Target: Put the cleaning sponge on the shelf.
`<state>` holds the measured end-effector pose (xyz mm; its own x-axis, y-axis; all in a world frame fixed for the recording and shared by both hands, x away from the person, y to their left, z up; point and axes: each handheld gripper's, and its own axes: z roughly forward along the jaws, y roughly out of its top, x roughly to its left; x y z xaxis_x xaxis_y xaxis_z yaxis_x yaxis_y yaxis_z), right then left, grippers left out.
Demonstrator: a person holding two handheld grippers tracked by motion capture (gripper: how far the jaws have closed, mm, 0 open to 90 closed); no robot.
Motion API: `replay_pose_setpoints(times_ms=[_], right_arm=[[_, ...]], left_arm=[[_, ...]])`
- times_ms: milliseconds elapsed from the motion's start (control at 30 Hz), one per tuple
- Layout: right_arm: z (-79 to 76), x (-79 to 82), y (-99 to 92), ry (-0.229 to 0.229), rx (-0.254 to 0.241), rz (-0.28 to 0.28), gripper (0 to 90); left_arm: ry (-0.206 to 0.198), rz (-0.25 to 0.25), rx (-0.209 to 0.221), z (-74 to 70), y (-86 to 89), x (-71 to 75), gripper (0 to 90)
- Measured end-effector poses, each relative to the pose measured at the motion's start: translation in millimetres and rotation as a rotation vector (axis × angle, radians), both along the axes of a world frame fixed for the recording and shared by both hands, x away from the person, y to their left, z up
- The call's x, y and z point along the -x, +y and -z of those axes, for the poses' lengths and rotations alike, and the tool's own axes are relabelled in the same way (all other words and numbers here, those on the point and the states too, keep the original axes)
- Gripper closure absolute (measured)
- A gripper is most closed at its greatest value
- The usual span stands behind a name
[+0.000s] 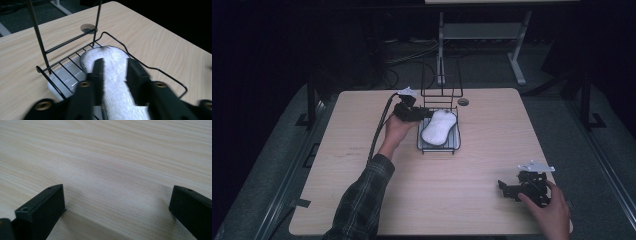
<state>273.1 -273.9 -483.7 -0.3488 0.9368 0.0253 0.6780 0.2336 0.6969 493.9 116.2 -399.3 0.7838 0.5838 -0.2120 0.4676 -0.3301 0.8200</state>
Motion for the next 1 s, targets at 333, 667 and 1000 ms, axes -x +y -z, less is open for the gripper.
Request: replay_pose_setpoints(times_ms=[333, 667, 1000], right_arm=[[0.0, 0.0, 0.0, 0.0, 0.0, 0.0, 0.0], [0.0, 0.0, 0.0, 0.0, 0.0, 0.0, 0.0], [0.0, 0.0, 0.0, 0.0, 0.0, 0.0, 0.0]], left_arm=[[0.009, 0.034, -0.019, 8.6, 6.5, 18.5, 89.9], [0.019, 0.067, -0.086, 26.5, 2.8, 33.4, 90.0], [0.023, 0.114, -0.105, 31.5, -7.9, 45.7, 90.0]])
